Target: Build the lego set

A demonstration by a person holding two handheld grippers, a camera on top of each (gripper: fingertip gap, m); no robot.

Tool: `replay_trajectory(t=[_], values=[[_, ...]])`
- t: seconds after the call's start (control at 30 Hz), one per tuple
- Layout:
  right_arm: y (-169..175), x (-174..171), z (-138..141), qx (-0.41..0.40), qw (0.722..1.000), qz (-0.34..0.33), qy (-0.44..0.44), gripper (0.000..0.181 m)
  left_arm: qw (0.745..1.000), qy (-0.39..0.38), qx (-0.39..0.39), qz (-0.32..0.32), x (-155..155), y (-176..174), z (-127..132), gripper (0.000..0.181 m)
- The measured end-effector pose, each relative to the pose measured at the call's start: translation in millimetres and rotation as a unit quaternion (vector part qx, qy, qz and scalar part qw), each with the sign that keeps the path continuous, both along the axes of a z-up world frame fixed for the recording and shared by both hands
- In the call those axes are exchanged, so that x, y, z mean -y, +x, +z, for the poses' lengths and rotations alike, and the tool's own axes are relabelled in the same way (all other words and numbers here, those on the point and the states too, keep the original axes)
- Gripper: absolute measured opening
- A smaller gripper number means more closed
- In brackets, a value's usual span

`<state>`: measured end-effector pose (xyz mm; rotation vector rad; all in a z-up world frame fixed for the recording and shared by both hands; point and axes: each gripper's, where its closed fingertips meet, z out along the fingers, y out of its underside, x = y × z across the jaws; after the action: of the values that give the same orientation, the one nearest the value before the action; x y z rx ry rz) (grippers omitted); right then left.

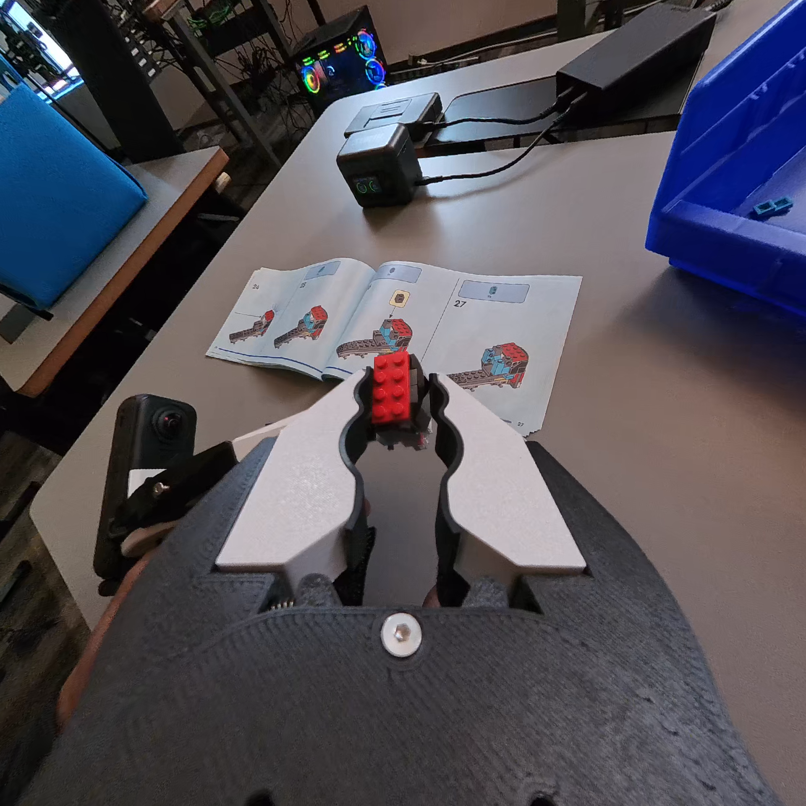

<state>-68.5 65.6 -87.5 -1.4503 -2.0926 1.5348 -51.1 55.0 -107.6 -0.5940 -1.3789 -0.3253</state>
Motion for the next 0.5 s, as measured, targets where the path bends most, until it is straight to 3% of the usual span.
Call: replay_trajectory(t=[0.5], values=[[3.5,5.8,0.0,0.016,1.000,0.016,-0.009,0.025,1.000,0.005,-0.001,-0.002,1.0,-0.2,-0.2,0.024]])
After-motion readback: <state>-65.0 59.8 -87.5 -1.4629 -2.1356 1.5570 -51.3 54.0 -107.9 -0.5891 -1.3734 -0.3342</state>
